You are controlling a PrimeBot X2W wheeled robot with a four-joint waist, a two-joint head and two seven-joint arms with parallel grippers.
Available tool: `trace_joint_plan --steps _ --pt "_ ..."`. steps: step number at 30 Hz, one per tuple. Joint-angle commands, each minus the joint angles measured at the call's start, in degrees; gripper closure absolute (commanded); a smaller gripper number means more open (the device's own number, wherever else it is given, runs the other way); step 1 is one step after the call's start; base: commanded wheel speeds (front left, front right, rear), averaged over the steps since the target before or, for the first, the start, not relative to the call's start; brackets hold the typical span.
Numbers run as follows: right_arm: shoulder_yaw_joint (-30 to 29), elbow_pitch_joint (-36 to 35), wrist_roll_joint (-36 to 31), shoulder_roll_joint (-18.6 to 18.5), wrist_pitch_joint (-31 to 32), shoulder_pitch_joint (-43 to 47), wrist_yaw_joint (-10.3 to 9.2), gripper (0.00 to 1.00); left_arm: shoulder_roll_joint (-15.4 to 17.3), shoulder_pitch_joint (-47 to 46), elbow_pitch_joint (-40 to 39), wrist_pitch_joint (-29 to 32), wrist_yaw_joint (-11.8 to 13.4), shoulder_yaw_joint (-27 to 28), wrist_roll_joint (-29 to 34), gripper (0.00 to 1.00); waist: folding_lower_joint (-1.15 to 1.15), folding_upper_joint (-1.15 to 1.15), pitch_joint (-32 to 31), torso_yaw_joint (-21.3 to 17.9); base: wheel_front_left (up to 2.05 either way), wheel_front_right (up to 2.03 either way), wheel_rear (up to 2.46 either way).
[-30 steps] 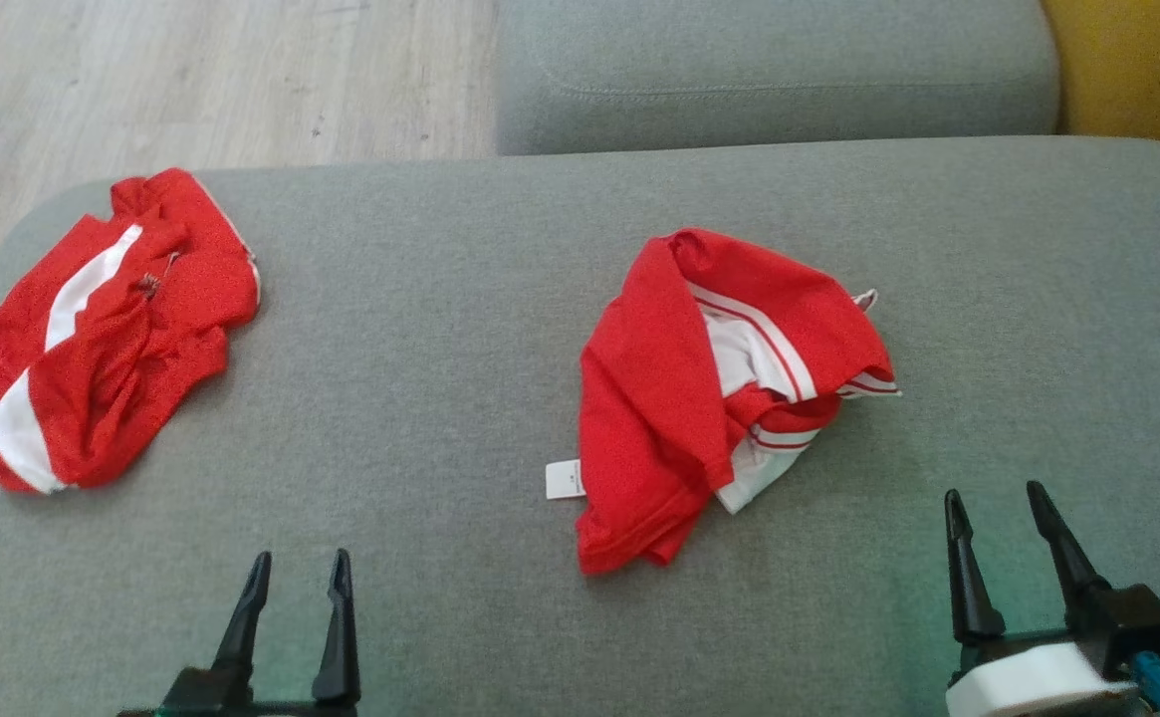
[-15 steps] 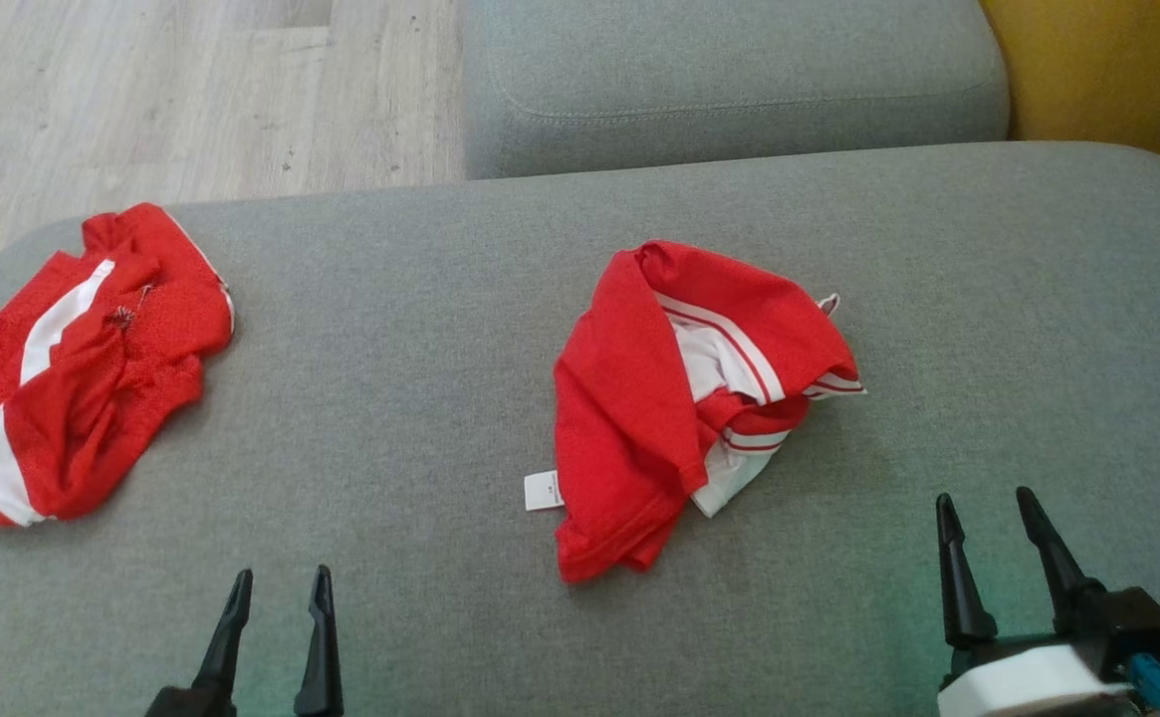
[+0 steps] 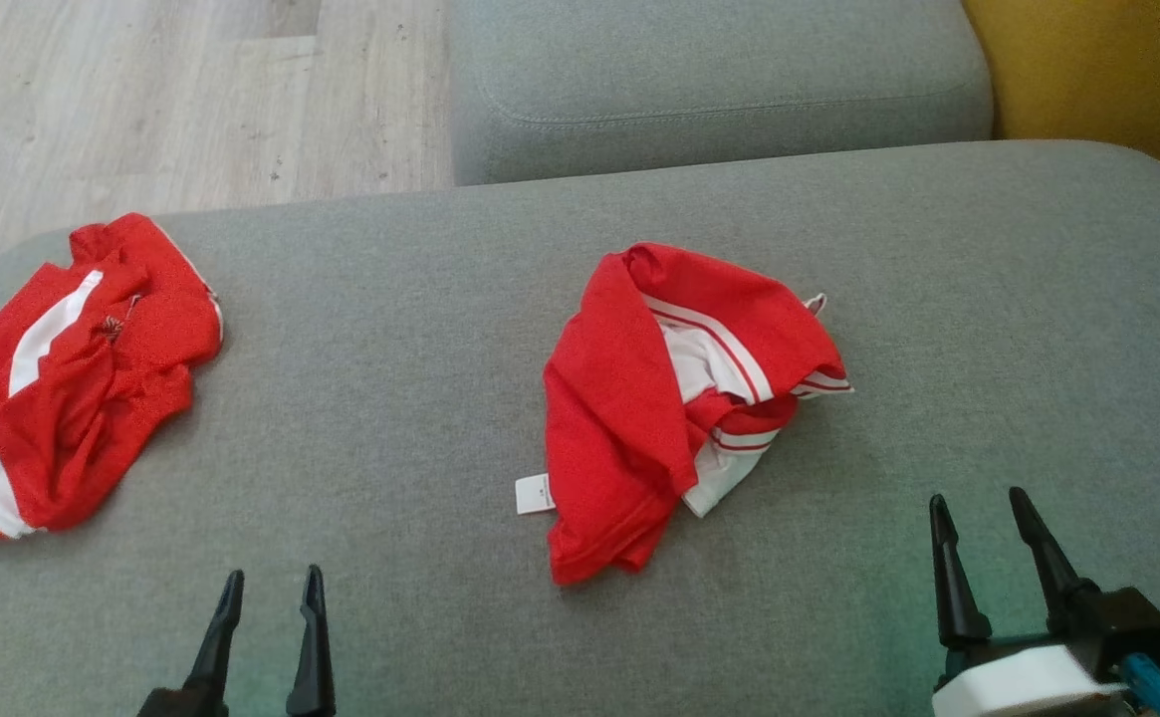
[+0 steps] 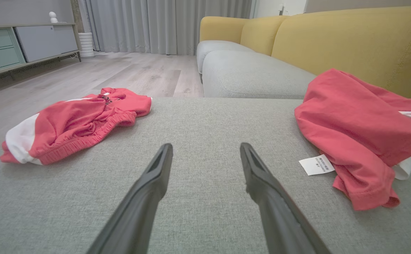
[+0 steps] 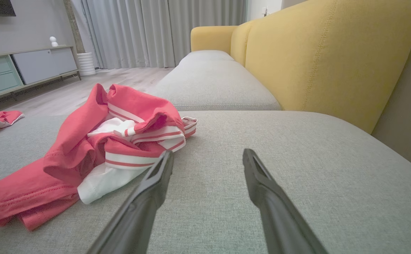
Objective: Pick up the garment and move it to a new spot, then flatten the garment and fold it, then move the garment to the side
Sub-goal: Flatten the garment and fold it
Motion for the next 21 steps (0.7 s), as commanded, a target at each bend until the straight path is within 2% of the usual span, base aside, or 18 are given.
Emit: trace_joint_plan --steps 1,5,9,12,16,19,21 --pt "1.5 -1.6 0.3 -0.4 -0.6 -1.7 0.44 0.0 -0.3 -1.8 -1.6 -0.7 -0.3 2.5 0.4 0.0 0.0 0.0 0.0 -0.2 0.0 0.0 0.0" --pt "1.9 -1.6 0.3 -0.4 -0.6 -2.0 0.44 0.0 -0.4 -2.9 -2.7 -0.7 -0.8 0.9 1.9 0.0 0.0 0.0 0.2 -1.1 0.0 0.0 0.0" --pt "2.6 -1.8 0.3 -0.4 -0.6 -2.8 0.44 0.0 -0.6 -5.7 -3.0 -0.7 -1.6 -3.2 1.9 0.0 0.0 0.0 0.6 -2.3 0.0 0.0 0.0" --pt "3.7 -2.1 0.5 -0.4 -0.6 -3.7 0.44 0.0 -0.8 -10.3 -1.8 -0.7 -2.4 -9.3 1.6 0.0 0.0 0.0 1.2 -3.9 0.0 0.0 0.0" --pt "4.9 -2.8 0.9 -0.4 -0.6 -5.0 0.44 0.0 -0.8 -17.9 2.0 1.7 -2.3 -18.9 -2.2 0.0 0.0 0.0 2.9 -6.2 0.0 0.0 0.0" --pt "5.8 -2.9 1.3 -0.4 -0.6 -6.0 0.44 0.0 -0.8 -22.7 5.6 6.4 -1.7 -25.6 -10.2 0.0 0.0 0.0 4.1 -8.1 0.0 0.0 0.0" --pt "6.3 -3.0 1.6 -0.4 -0.6 -6.7 0.44 0.0 -0.8 -26.0 7.3 8.4 0.0 -28.9 -14.3 0.0 0.0 0.0 5.0 -9.5 0.0 0.0 0.0"
